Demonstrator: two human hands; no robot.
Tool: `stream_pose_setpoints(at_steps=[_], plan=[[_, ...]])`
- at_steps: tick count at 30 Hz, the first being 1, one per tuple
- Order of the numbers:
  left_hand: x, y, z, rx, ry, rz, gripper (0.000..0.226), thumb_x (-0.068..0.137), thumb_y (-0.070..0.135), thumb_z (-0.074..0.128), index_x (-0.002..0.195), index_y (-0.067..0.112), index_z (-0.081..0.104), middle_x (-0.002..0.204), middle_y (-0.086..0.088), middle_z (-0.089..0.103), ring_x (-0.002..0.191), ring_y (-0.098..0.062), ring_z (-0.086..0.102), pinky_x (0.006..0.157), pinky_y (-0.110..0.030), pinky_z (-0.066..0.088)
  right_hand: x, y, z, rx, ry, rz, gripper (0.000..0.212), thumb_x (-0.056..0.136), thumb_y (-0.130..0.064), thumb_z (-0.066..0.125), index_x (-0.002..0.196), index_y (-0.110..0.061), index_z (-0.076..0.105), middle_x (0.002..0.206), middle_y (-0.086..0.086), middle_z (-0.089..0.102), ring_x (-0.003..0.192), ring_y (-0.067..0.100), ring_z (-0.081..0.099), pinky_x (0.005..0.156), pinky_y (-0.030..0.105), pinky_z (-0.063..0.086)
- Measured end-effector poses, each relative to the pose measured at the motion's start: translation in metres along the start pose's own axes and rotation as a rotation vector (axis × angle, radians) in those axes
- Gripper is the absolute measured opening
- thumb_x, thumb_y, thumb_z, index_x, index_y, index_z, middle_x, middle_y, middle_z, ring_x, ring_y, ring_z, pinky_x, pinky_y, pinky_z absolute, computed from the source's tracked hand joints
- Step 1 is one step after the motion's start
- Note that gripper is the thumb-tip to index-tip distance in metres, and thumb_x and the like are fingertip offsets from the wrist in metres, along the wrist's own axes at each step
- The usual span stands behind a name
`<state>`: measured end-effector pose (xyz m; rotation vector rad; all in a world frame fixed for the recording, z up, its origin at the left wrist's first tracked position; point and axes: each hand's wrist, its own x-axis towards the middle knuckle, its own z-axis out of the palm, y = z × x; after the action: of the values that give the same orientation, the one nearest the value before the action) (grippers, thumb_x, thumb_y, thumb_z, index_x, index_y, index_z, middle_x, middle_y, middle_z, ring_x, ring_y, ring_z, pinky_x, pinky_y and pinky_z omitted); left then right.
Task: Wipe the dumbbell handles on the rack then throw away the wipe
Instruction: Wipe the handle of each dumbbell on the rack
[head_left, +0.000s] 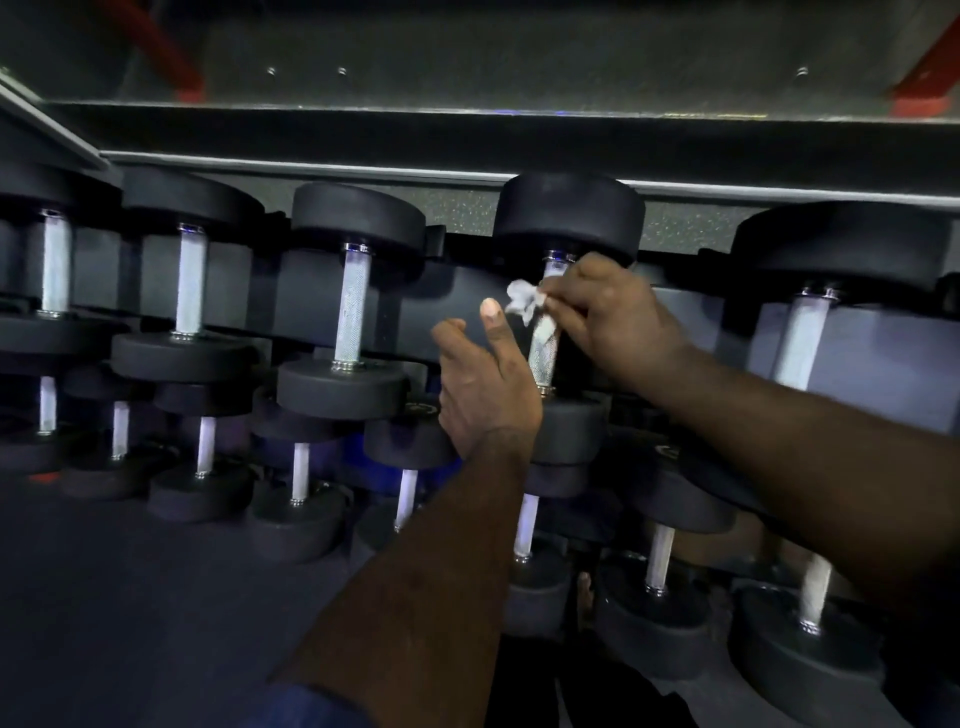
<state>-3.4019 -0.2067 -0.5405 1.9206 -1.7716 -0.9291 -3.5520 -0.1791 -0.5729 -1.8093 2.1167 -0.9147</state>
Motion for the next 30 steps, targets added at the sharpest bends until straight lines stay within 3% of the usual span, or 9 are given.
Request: stream_pose_setpoints(at_steps=[2, 6, 11, 15, 19, 22, 25, 28, 30], plan=[[0.0, 0.001, 0.0, 0.008, 0.0, 0.006, 0.061, 0.1, 0.073, 0.019, 0.128, 0.023, 0.039, 0.131, -0.008, 0.064, 0.108, -0.037, 0.063, 0.079, -0.041, 0.038, -0.016, -0.007, 0.013, 0.122, 0.076, 0.085, 0.019, 0.092, -0.02, 0.071, 0.108, -0.014, 0.079, 0.094, 0.004, 0.065, 0.085, 0.013, 0.063, 0.085, 0.014, 0.045], [0.0, 0.001, -0.001, 0.015, -0.008, 0.007, 0.064, 0.097, 0.075, 0.017, 0.13, 0.024, 0.036, 0.131, -0.009, 0.065, 0.11, -0.037, 0.064, 0.079, -0.043, 0.04, -0.047, -0.01, 0.012, 0.374, -0.132, 0.233, 0.018, 0.084, -0.009, 0.08, 0.099, -0.019, 0.083, 0.09, -0.004, 0.074, 0.085, 0.003, 0.069, 0.081, 0.014, 0.051], [0.002, 0.001, 0.0, 0.016, 0.025, -0.002, 0.062, 0.099, 0.074, 0.02, 0.134, 0.024, 0.032, 0.136, -0.011, 0.064, 0.113, -0.039, 0.064, 0.081, -0.044, 0.04, -0.028, -0.023, 0.028, 0.427, 0.259, 0.518, 0.018, 0.084, -0.011, 0.079, 0.101, -0.018, 0.079, 0.086, -0.014, 0.063, 0.079, -0.01, 0.061, 0.076, 0.006, 0.044], [0.004, -0.002, 0.005, 0.014, 0.029, -0.017, 0.063, 0.098, 0.074, 0.02, 0.135, 0.025, 0.032, 0.134, -0.011, 0.066, 0.111, -0.04, 0.064, 0.079, -0.044, 0.039, -0.036, -0.024, 0.049, 0.699, 0.32, 0.826, 0.018, 0.082, -0.033, 0.07, 0.098, -0.027, 0.071, 0.095, -0.004, 0.072, 0.087, 0.014, 0.07, 0.087, 0.045, 0.058], [0.004, 0.0, 0.003, 0.041, -0.008, 0.016, 0.062, 0.1, 0.074, 0.021, 0.136, 0.025, 0.031, 0.134, -0.01, 0.065, 0.113, -0.039, 0.064, 0.082, -0.045, 0.041, -0.06, -0.008, 0.045, 0.683, -0.013, 0.87, 0.038, 0.071, -0.053, 0.07, 0.1, -0.029, 0.073, 0.092, -0.002, 0.078, 0.09, 0.025, 0.074, 0.085, 0.057, 0.057], [0.002, -0.001, 0.0, 0.049, -0.042, 0.033, 0.065, 0.099, 0.075, 0.019, 0.137, 0.025, 0.03, 0.137, -0.009, 0.064, 0.116, -0.038, 0.064, 0.09, -0.05, 0.048, -0.047, -0.012, 0.027, 0.665, -0.2, 0.879, 0.022, 0.077, -0.027, 0.076, 0.095, -0.016, 0.072, 0.091, 0.004, 0.078, 0.09, 0.031, 0.074, 0.085, 0.053, 0.06], [0.002, 0.001, 0.0, 0.059, -0.05, 0.048, 0.065, 0.099, 0.075, 0.018, 0.137, 0.024, 0.031, 0.139, -0.009, 0.062, 0.118, -0.038, 0.062, 0.092, -0.051, 0.048, -0.017, -0.013, 0.02, 0.851, -0.099, 0.997, 0.026, 0.085, 0.014, 0.059, 0.086, -0.011, 0.068, 0.084, 0.013, 0.072, 0.068, 0.026, 0.067, 0.059, 0.035, 0.053], [0.001, 0.001, -0.001, 0.055, -0.061, 0.055, 0.064, 0.1, 0.073, 0.019, 0.138, 0.023, 0.033, 0.139, -0.009, 0.061, 0.119, -0.038, 0.061, 0.094, -0.05, 0.045, 0.012, -0.012, 0.016, 1.259, 0.141, 1.118, 0.027, 0.091, 0.014, 0.052, 0.099, -0.005, 0.07, 0.095, 0.014, 0.073, 0.081, 0.026, 0.066, 0.072, 0.037, 0.054], [0.001, 0.001, -0.001, 0.064, -0.076, 0.05, 0.065, 0.1, 0.073, 0.019, 0.14, 0.023, 0.033, 0.139, -0.009, 0.061, 0.12, -0.038, 0.06, 0.094, -0.049, 0.043, 0.005, -0.019, 0.019, 1.335, 0.011, 1.084, 0.023, 0.096, 0.005, 0.055, 0.101, -0.009, 0.072, 0.098, 0.011, 0.076, 0.082, 0.022, 0.071, 0.076, 0.036, 0.06]])
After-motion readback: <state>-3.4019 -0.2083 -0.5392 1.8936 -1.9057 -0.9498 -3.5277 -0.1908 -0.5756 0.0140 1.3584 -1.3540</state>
